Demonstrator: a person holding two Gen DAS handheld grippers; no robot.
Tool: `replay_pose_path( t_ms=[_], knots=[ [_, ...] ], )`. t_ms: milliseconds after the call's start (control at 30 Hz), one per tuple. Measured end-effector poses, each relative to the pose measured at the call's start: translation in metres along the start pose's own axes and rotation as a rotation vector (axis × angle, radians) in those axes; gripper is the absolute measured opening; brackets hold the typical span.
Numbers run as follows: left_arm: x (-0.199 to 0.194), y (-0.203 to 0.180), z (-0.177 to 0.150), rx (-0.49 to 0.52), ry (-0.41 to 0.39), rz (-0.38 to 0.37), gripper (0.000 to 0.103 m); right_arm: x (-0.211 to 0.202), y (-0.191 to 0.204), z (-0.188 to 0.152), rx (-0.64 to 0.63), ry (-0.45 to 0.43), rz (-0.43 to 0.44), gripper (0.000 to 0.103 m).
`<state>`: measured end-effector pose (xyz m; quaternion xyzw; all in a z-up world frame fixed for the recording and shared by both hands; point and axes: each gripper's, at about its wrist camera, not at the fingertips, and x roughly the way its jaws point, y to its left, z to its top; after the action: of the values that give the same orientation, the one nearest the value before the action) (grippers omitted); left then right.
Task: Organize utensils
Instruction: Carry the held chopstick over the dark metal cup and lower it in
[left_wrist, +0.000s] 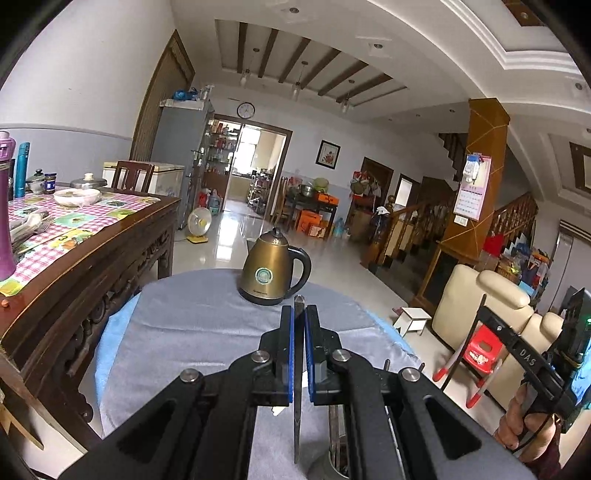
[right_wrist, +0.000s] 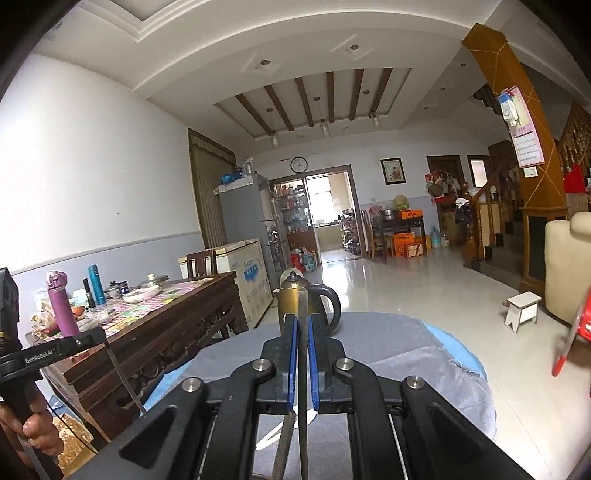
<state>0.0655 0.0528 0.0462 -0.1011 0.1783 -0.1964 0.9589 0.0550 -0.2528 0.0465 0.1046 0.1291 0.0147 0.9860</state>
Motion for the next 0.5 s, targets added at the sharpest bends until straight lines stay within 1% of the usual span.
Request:
replay_pose_path(
  t_ms=[67,133,300,500],
  knots=[
    [-0.001,-0.001,-0.002,-0.003,0.007,0.005,0.005,0.002,-0.001,-0.002,0.009,0.013,0.002,0.006],
    [0.002,-0.002,-0.005,-0.003,0.022,0.025,0.005,0.005,-0.004,-0.005,0.022,0.028,0.003,0.006],
    [0.012,-0.005,-0.012,0.01,0.071,0.098,0.005,0.009,-0.008,-0.01,0.039,0.053,0.011,0.006],
    [0.011,-0.01,-0.013,0.024,0.072,0.124,0.005,0.008,-0.005,-0.012,0.039,0.053,0.029,0.006]
  ],
)
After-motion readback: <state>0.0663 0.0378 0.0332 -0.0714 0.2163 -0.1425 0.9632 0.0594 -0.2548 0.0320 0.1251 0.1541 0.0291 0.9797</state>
